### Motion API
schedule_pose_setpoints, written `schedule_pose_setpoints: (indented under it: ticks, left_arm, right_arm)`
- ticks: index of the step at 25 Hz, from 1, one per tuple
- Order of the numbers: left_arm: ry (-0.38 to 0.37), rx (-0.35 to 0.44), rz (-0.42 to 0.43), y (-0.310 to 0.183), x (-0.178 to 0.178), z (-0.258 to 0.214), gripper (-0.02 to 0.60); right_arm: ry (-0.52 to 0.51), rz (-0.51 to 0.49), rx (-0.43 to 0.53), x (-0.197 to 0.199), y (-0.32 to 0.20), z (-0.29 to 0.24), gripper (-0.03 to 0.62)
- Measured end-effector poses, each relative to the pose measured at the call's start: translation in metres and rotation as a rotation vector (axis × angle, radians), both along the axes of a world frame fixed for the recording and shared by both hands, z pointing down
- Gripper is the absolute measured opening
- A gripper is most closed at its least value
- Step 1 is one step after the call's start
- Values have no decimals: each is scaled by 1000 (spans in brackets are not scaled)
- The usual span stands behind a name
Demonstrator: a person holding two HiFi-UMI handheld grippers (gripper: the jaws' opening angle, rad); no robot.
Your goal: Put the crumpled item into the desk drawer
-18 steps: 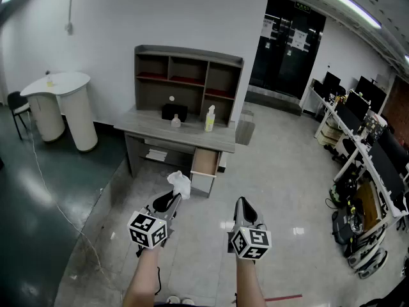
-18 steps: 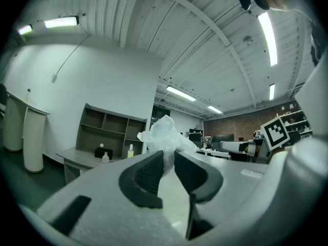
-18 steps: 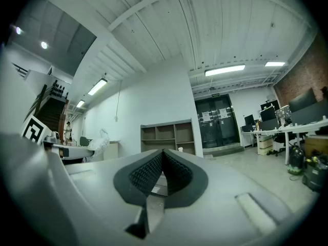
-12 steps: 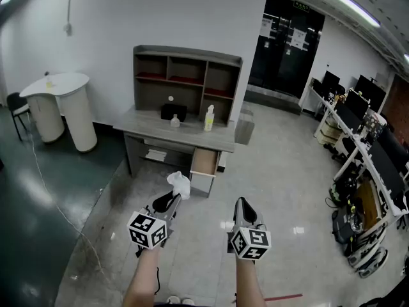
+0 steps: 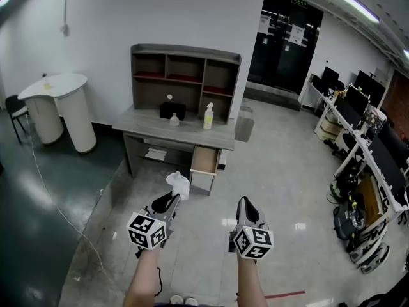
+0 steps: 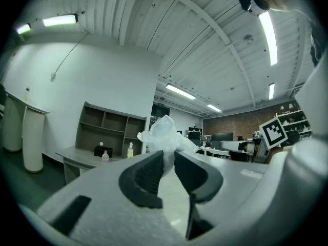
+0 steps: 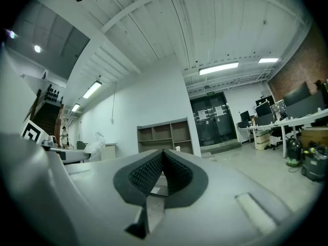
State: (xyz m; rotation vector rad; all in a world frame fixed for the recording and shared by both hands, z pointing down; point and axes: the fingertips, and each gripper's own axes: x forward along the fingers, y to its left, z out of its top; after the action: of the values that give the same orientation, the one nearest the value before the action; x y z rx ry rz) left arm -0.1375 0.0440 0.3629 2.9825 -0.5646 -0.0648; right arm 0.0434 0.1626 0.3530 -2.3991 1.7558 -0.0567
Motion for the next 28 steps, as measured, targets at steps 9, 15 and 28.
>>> schedule_pose_setpoints:
  ticks: [9, 15, 28]
  left_arm:
    - [13, 1, 16, -24, -12, 1, 72]
    - [9, -18, 21, -44, -18, 16, 72]
    - [-6, -38, -50, -146, 26, 42, 72]
  right_arm:
    - [14, 18, -17, -11, -20, 4, 12]
    - [17, 34, -41, -13, -31, 18, 11]
    - [32, -1, -42, 55, -137, 31, 12]
